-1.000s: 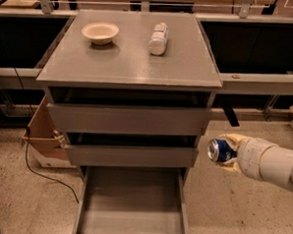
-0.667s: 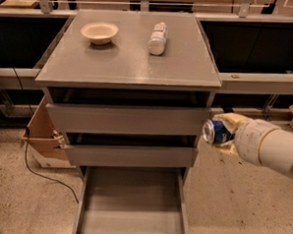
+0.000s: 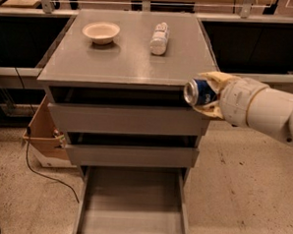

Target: Pick pepsi can from bottom drawer and place on counter

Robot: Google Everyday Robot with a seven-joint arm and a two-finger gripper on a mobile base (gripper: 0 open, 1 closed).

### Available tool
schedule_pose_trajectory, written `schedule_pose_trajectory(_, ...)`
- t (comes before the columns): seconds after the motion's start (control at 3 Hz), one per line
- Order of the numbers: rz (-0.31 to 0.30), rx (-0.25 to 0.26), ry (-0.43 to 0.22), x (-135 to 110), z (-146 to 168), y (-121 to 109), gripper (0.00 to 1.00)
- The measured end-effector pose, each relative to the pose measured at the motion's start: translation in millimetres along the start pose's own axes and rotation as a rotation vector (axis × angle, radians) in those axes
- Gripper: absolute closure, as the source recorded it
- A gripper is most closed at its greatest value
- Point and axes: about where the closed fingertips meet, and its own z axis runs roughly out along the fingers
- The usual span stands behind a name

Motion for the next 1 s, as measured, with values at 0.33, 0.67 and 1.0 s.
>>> schedule_pose_trajectory(0.33,0.006,0.060,-0.106,-36,65,-64,1.00)
schedule_pose_trajectory(0.67,-0.005,0.054,-0.139,-54,78,-67,1.00)
schedule_pose_trajectory(1.0,-0.005,0.055,-0.138,-54,78,-67,1.00)
